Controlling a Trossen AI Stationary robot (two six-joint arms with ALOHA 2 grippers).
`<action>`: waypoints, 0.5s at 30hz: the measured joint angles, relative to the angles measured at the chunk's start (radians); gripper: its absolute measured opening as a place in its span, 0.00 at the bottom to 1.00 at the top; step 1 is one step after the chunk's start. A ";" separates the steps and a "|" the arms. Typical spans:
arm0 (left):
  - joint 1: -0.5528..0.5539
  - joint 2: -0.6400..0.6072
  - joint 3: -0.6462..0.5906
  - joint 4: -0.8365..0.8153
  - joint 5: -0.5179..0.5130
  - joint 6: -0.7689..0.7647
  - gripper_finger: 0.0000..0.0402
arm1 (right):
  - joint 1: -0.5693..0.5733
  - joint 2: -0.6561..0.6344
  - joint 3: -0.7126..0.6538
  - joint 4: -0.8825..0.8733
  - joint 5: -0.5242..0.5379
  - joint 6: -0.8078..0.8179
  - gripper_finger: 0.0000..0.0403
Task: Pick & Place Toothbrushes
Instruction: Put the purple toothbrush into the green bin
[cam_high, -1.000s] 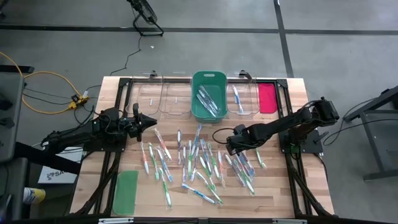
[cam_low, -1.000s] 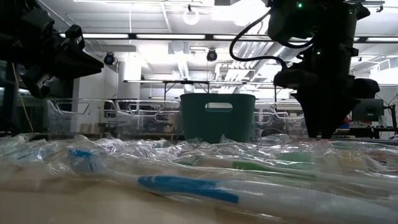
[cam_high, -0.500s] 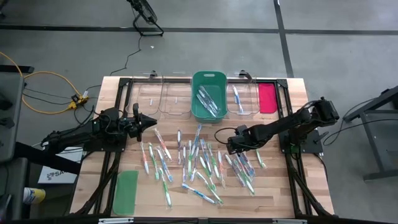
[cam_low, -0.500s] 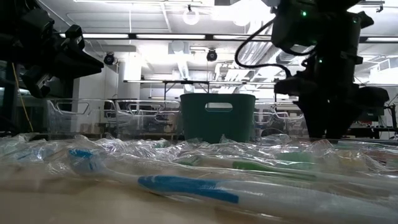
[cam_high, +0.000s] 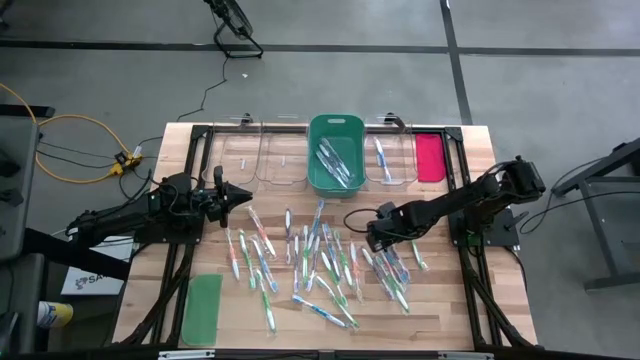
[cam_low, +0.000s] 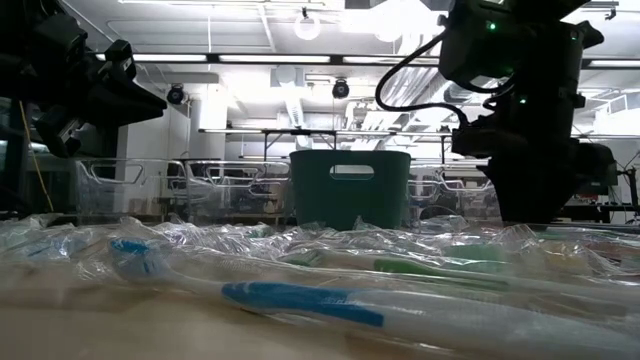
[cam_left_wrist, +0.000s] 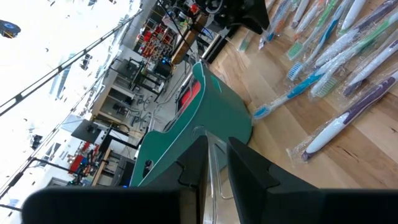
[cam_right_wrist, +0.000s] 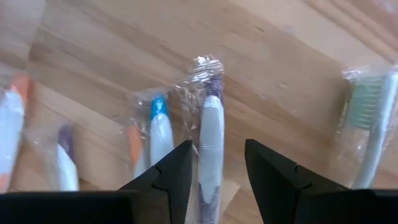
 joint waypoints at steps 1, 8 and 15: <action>0.000 0.000 0.000 0.000 0.000 0.000 0.14 | 0.000 0.000 0.000 -0.006 0.000 -0.006 0.35; 0.000 0.000 0.000 0.000 0.000 0.000 0.14 | 0.000 0.000 0.000 -0.047 -0.008 0.014 0.35; 0.000 0.000 0.000 0.000 0.000 0.000 0.14 | -0.001 0.000 0.000 -0.043 -0.033 0.077 0.35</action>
